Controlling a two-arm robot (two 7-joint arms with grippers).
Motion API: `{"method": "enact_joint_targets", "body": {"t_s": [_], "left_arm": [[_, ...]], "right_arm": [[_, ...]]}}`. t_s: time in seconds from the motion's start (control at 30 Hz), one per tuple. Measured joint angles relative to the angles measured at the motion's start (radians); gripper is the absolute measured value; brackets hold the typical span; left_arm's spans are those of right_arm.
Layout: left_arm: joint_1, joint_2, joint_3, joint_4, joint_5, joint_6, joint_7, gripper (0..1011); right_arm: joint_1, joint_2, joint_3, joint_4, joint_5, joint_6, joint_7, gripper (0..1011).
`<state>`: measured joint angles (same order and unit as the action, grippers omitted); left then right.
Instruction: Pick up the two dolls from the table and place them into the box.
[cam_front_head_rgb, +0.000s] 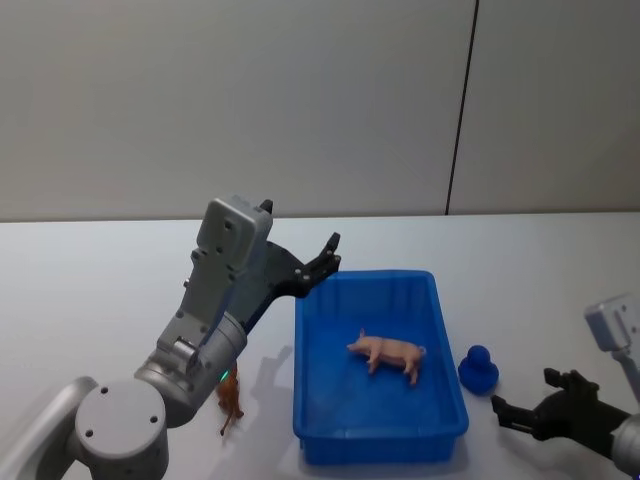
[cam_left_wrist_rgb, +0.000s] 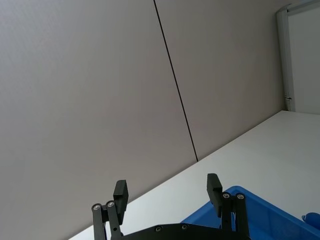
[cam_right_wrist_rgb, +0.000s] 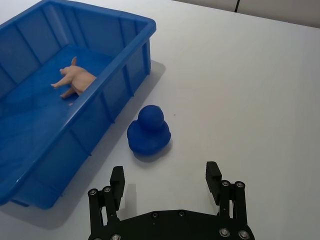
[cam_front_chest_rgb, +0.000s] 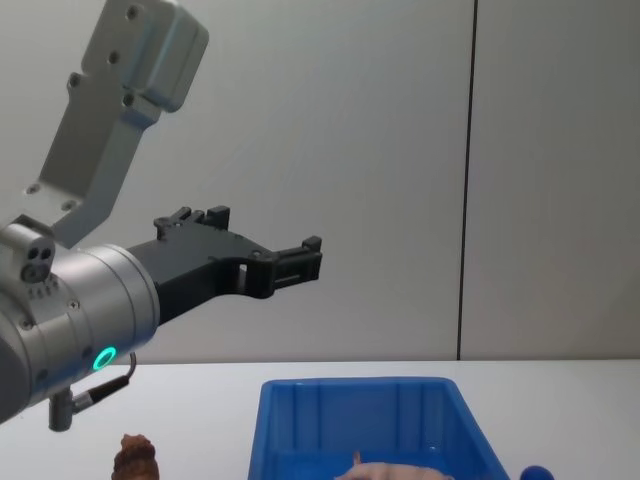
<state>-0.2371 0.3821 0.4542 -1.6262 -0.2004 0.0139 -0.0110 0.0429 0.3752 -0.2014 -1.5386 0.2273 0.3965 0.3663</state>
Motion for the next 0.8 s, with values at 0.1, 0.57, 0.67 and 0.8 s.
{"method": "enact_joint_targets", "body": {"t_s": [0.1, 0.57, 0.67, 0.8], "left_arm": [[0.000, 0.000, 0.000, 0.000, 0.000, 0.000, 0.000, 1001], [0.000, 0.000, 0.000, 0.000, 0.000, 0.000, 0.000, 1001], [0.000, 0.000, 0.000, 0.000, 0.000, 0.000, 0.000, 1001], [0.000, 0.000, 0.000, 0.000, 0.000, 0.000, 0.000, 1001]], "right_arm": [[0.022, -0.013, -0.008, 0.026, -0.015, -0.004, 0.009, 1001], [0.115, -0.064, -0.040, 0.132, -0.070, -0.013, 0.048, 1001], [0.128, -0.071, -0.044, 0.146, -0.077, -0.007, 0.051, 1001], [0.141, -0.077, -0.047, 0.160, -0.084, -0.002, 0.054, 950]]}}
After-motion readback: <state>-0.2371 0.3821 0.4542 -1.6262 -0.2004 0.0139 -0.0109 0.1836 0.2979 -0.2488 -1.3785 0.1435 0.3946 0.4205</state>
